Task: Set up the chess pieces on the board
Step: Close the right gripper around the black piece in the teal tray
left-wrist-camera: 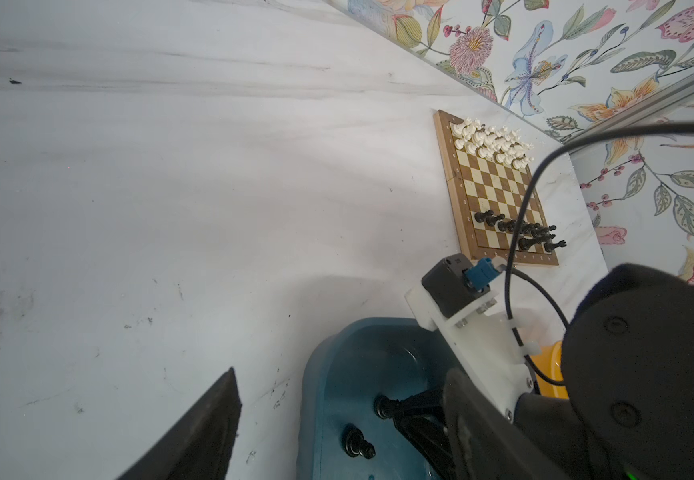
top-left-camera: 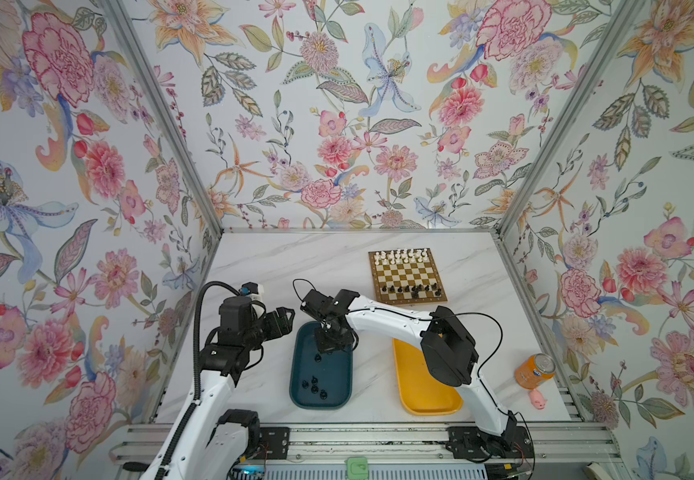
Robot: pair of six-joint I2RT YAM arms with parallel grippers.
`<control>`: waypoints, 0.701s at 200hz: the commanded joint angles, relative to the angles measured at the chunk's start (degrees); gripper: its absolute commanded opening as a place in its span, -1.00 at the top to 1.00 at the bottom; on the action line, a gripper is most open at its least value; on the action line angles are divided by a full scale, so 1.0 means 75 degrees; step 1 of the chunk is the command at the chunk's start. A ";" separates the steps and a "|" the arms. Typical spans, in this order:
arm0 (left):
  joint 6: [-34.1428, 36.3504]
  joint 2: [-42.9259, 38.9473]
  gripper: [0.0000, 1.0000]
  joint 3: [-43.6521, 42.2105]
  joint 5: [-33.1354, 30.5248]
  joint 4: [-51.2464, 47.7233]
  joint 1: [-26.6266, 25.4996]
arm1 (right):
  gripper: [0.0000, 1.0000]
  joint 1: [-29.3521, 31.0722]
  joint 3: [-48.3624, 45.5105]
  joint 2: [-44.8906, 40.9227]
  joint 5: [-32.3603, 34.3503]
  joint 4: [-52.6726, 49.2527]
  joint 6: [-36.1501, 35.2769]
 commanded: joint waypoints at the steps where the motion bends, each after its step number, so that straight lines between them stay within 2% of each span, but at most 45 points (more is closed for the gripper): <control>1: 0.0165 0.0011 -0.57 0.0215 0.0136 -0.0153 0.0039 | 0.76 -0.0074 0.0154 0.0268 0.0100 -0.0268 -0.0133; 38: 0.0167 0.0034 -0.56 0.0237 0.0111 -0.0155 0.0037 | 0.75 -0.0099 0.0160 0.0324 0.0034 -0.0277 -0.0187; 53: 0.0184 0.0017 -0.57 0.0226 0.0095 -0.0168 0.0044 | 0.87 -0.0102 0.0154 0.0353 0.0022 -0.0270 -0.0221; 100: 0.0184 -0.0012 -0.57 0.0202 0.0067 -0.0175 0.0044 | 1.00 -0.0079 0.0186 0.0359 -0.0013 -0.0268 -0.0263; 140: 0.0187 -0.0024 -0.57 0.0202 0.0043 -0.0155 0.0038 | 1.00 -0.0117 0.0186 0.0195 0.0128 -0.0351 -0.0296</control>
